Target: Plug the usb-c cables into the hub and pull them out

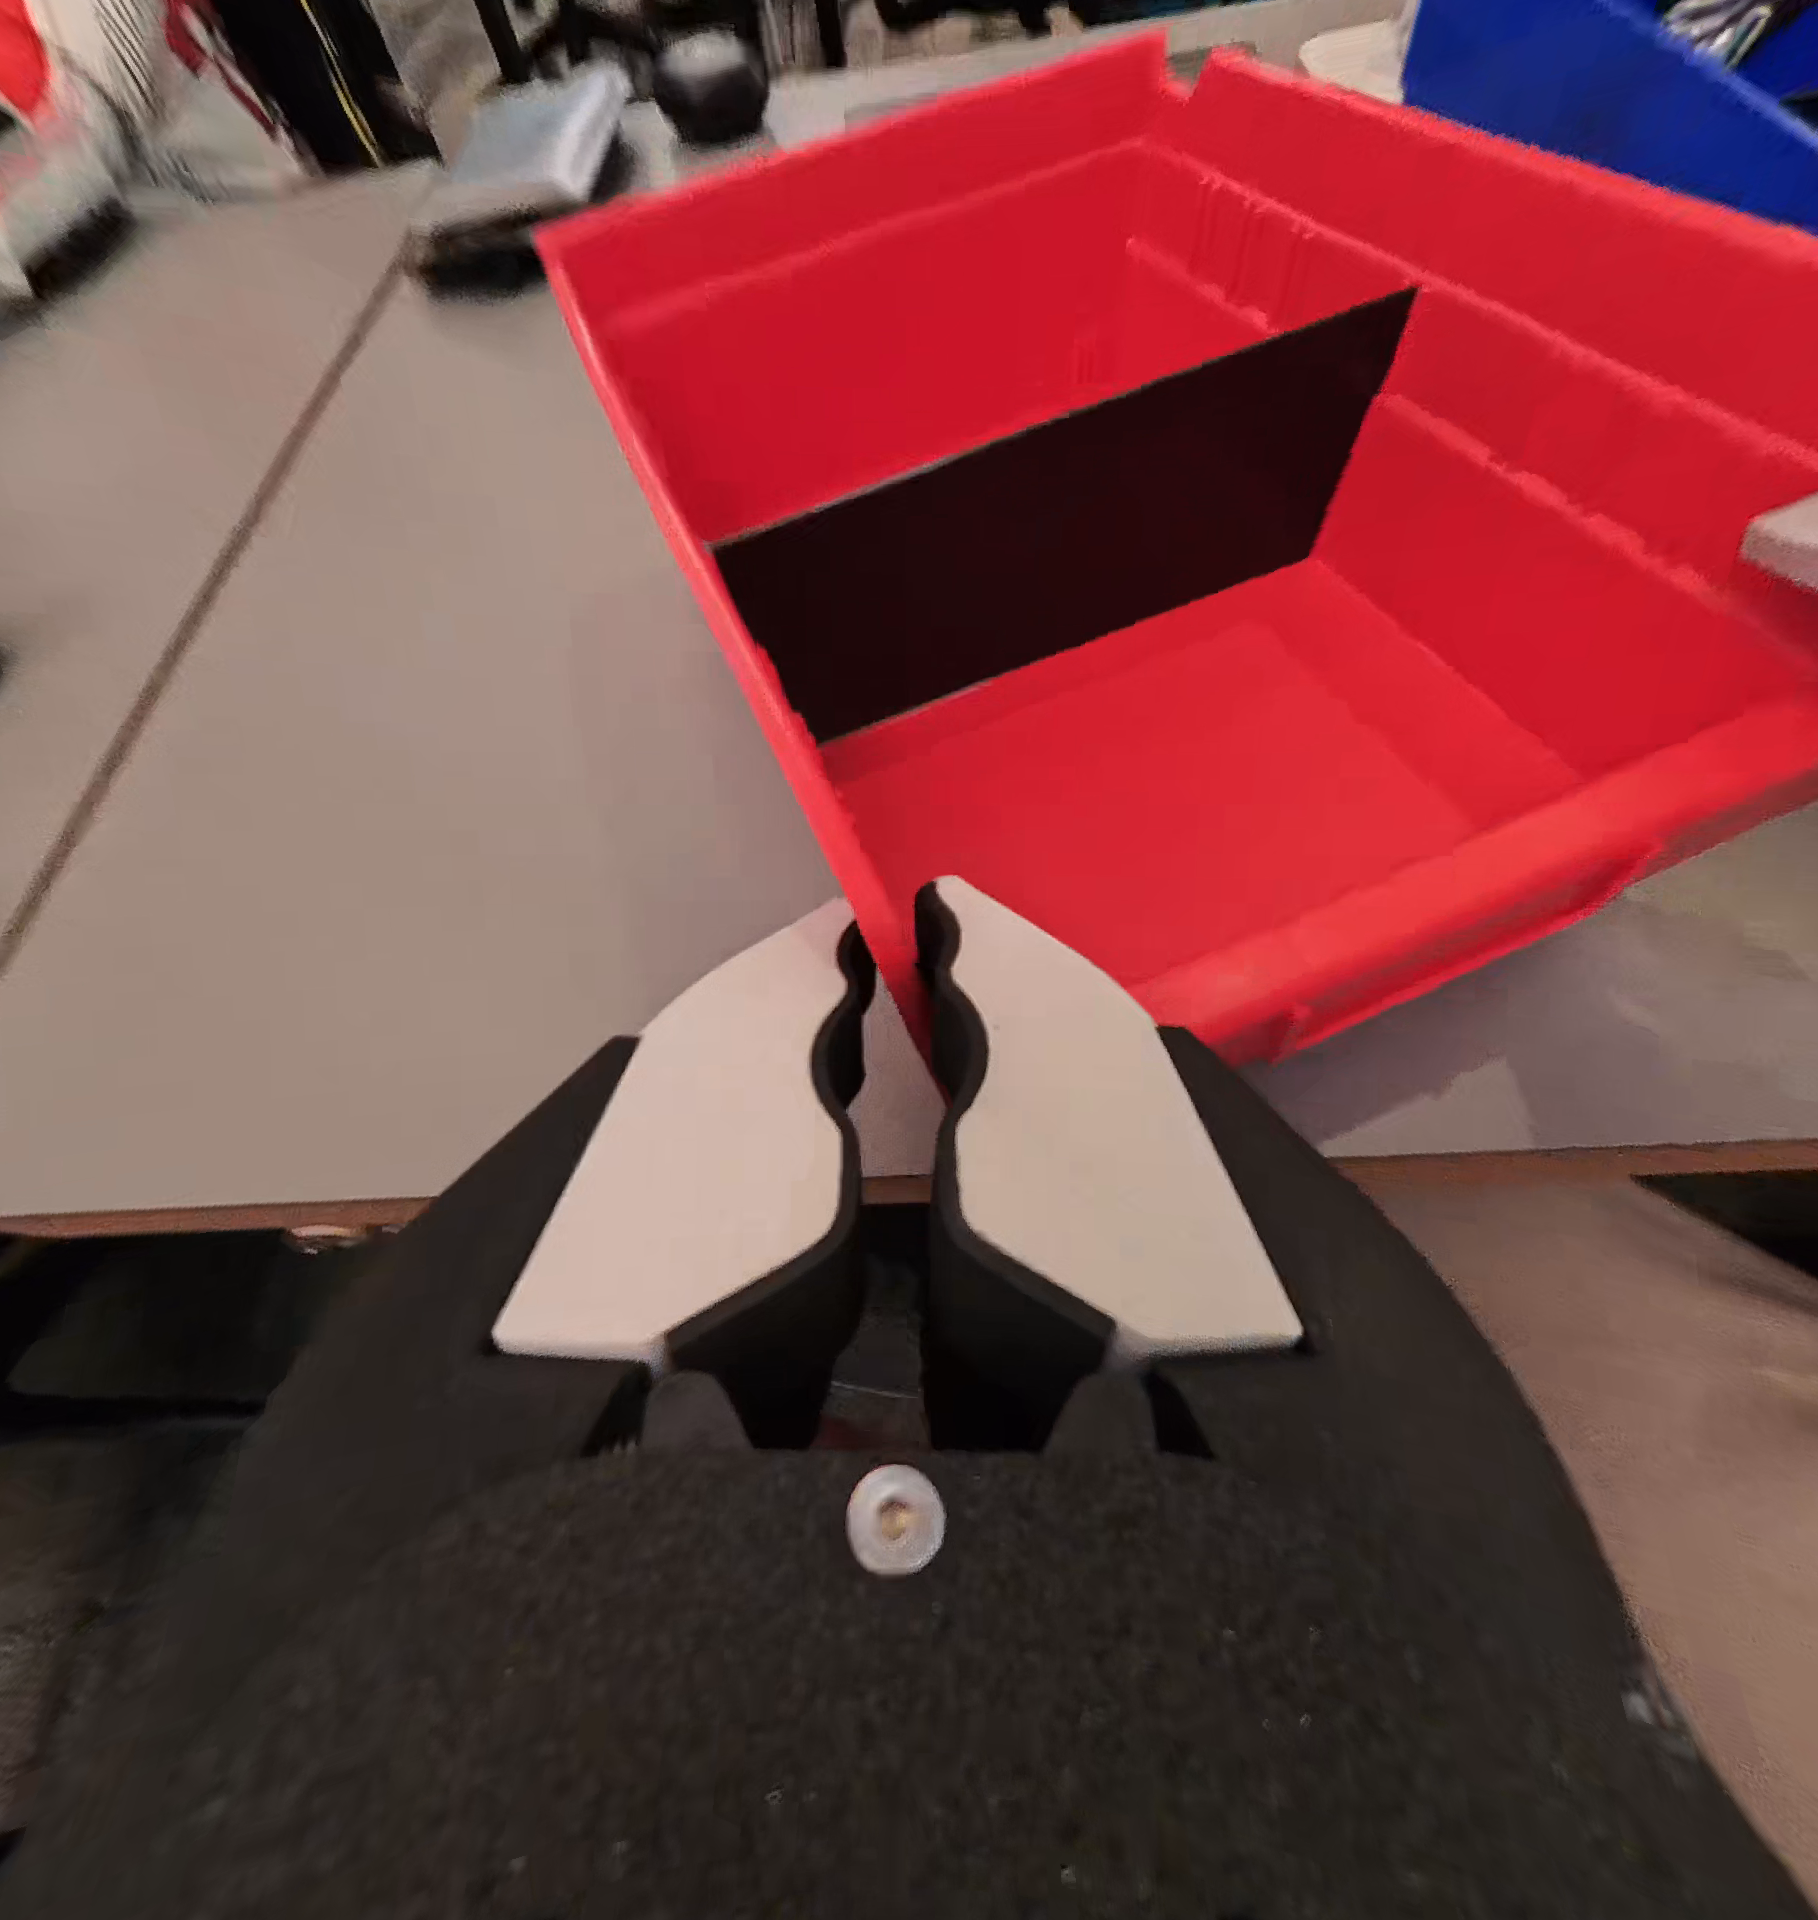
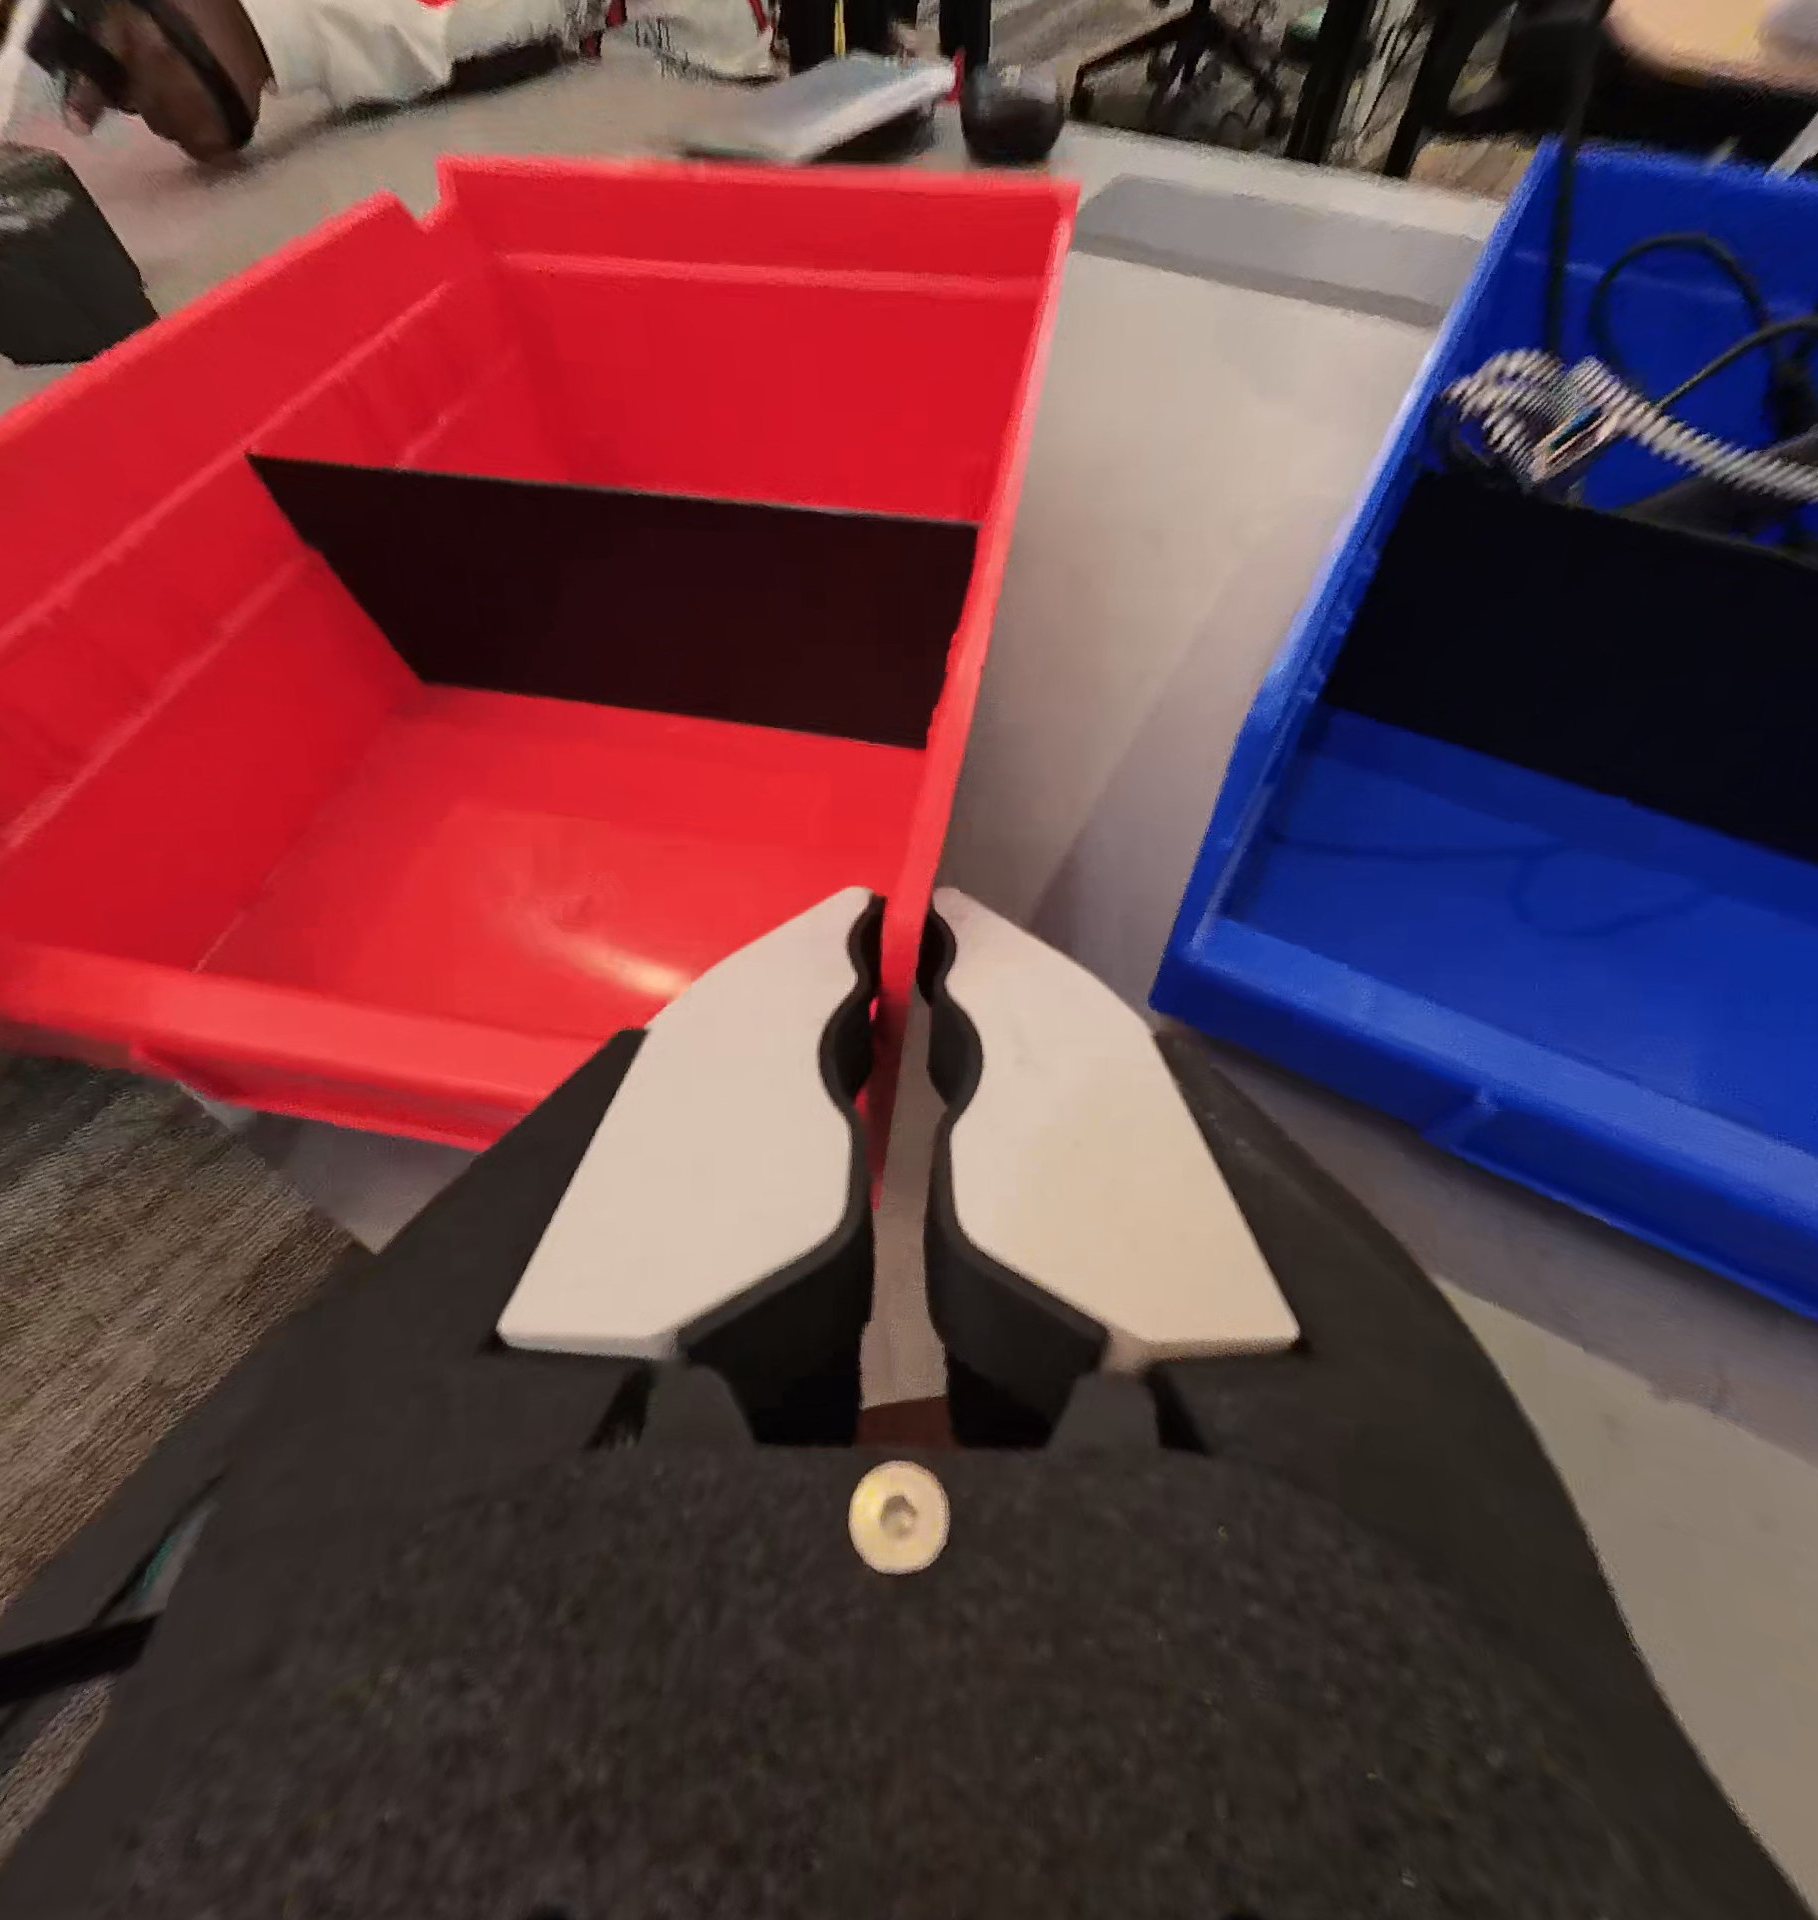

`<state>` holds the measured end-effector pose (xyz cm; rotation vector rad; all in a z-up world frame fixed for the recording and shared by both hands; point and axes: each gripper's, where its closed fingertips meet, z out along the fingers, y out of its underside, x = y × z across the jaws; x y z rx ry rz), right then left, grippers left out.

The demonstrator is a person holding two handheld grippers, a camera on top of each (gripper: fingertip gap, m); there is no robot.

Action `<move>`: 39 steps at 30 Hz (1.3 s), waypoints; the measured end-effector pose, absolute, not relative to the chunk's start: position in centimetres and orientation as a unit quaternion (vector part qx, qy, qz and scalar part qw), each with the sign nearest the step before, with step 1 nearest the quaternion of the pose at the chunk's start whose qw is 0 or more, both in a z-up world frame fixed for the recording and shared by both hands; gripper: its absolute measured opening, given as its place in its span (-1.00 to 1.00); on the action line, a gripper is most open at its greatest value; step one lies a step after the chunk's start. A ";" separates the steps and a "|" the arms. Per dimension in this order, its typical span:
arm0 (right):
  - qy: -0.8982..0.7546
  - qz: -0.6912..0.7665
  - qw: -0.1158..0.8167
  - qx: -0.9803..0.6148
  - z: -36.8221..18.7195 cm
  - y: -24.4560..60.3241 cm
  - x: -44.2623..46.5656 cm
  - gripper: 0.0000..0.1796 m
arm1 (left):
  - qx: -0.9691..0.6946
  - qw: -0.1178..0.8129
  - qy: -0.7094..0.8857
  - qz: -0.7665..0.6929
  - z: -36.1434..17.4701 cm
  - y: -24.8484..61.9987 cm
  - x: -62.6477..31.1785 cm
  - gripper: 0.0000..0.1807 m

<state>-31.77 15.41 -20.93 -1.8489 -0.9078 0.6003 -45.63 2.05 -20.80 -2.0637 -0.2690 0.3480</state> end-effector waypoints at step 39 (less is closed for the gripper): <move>-0.159 0.075 0.546 -0.819 -20.9 43.9 17.7 -0.97 | -0.806 0.563 0.153 0.102 -20.7 38.0 -0.8 -0.90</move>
